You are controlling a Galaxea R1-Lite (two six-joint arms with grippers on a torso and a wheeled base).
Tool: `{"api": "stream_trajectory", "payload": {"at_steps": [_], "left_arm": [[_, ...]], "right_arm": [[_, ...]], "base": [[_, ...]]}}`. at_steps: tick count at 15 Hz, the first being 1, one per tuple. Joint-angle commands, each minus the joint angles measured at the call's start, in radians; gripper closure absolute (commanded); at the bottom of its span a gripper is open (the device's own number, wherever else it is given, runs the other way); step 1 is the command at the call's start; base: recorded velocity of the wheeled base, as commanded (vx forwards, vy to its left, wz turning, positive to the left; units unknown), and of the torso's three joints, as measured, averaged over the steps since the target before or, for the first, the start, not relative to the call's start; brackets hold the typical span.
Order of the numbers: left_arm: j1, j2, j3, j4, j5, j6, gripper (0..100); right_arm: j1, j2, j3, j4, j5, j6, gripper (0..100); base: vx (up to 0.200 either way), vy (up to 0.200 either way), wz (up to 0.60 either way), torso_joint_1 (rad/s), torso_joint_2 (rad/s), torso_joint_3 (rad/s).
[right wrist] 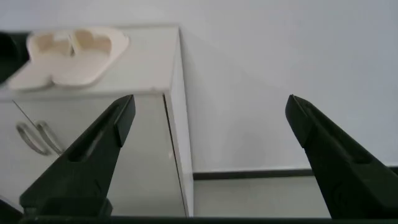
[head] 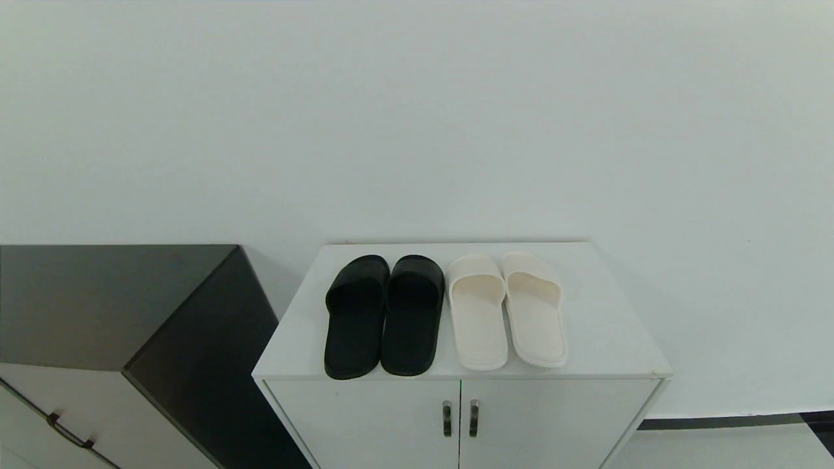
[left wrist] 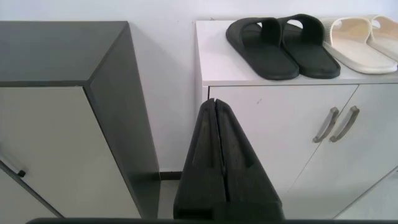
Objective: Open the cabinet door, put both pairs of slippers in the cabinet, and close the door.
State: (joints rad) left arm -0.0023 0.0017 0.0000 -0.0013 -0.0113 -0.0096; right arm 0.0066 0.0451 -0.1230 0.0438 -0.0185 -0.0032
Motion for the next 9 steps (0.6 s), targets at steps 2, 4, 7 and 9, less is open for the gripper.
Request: {"api": "stream_trajectory", "payload": {"at_steps": [2,4,7,9], "left_arm": [[0.001,0.001,0.0,0.0,0.001,0.008,100],[0.001,0.001,0.0,0.0,0.001,0.014,100],[-0.001,0.001,0.0,0.001,-0.007,0.048,100],[0.001,0.001,0.0,0.001,-0.007,0.045,100]], "right_arm": [[0.046,0.236,-0.132,0.071,0.055,-0.009,0],[0.064,0.354,-0.19,0.062,0.091,-0.009,0],[0.113,0.581,-0.328,-0.025,0.092,0.061,0],[0.231,0.685,-0.396,-0.044,0.075,0.088,0]], "base": [[0.0,0.0,0.0,0.0,0.0,0.0],[0.0,0.0,0.0,0.0,0.0,0.0],[0.0,0.0,0.0,0.0,0.0,0.0],[0.0,0.0,0.0,0.0,0.0,0.0]]}}
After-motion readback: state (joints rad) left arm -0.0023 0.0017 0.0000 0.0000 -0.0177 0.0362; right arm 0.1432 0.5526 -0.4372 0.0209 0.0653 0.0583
